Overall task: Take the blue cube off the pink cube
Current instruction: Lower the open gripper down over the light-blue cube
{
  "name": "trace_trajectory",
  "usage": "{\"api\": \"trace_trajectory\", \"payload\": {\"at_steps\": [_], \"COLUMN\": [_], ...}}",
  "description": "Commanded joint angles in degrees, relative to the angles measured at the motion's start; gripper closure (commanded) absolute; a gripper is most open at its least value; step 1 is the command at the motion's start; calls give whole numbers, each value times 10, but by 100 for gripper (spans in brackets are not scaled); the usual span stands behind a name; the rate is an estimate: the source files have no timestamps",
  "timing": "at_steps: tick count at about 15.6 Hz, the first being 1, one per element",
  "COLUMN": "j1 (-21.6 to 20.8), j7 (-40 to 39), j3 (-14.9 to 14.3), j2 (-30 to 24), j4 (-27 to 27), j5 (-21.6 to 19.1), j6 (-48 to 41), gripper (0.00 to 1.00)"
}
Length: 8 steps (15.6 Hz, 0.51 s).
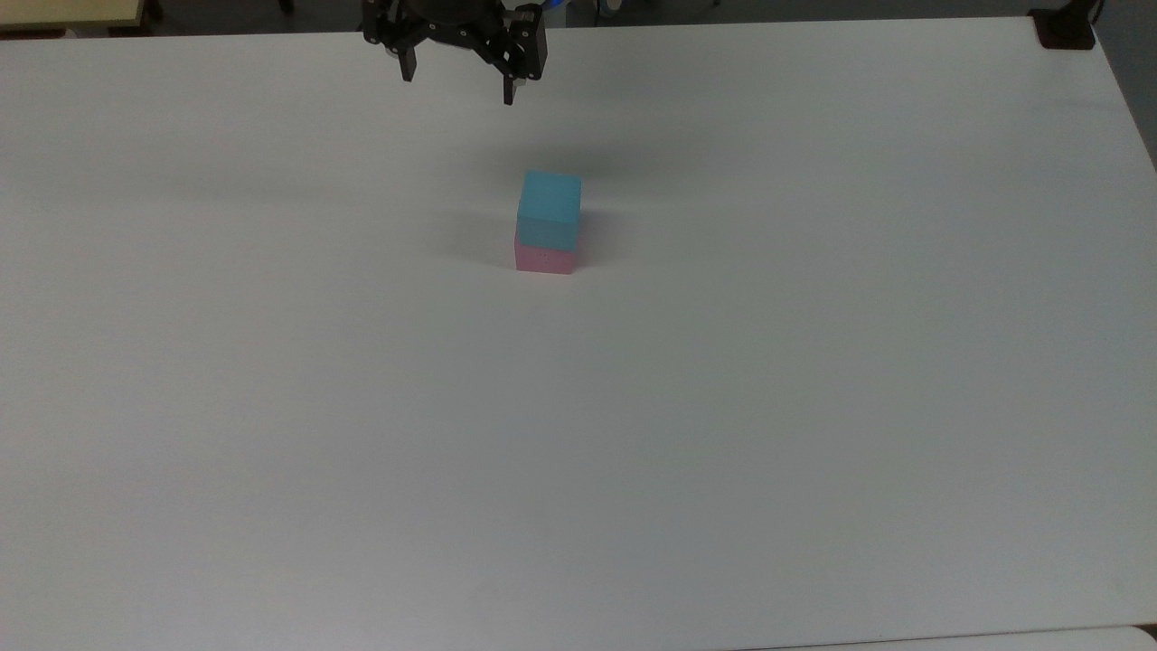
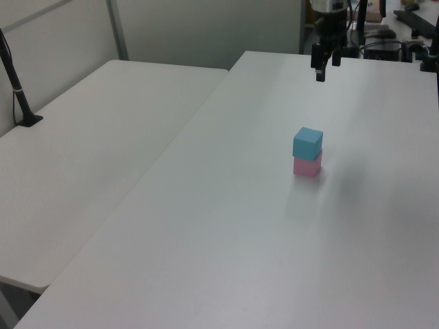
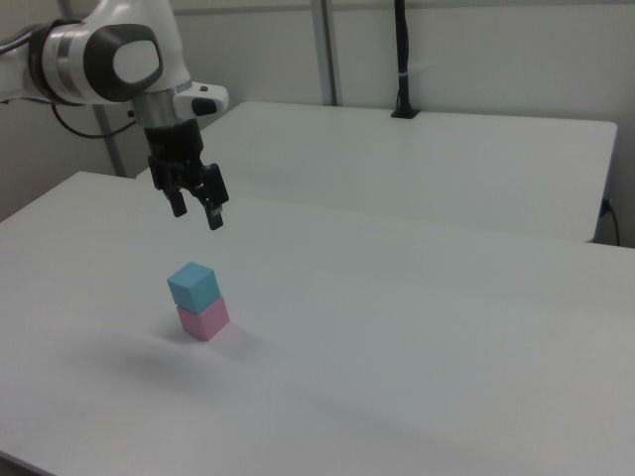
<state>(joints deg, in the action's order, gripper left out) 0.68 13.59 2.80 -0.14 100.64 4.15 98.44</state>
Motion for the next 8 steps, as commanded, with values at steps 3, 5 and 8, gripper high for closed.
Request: {"api": "trace_trajectory", "payload": {"at_steps": [3,5,8], "j1": [-8,-8,-6], "j7": [-33,-33,-33], "j3": [2,1,0], "j2": [29,29,29], "j4": [-3,-3,-3], "j5": [9,9,9], "j6": [6,10,13], "gripper": [0,0,0]}}
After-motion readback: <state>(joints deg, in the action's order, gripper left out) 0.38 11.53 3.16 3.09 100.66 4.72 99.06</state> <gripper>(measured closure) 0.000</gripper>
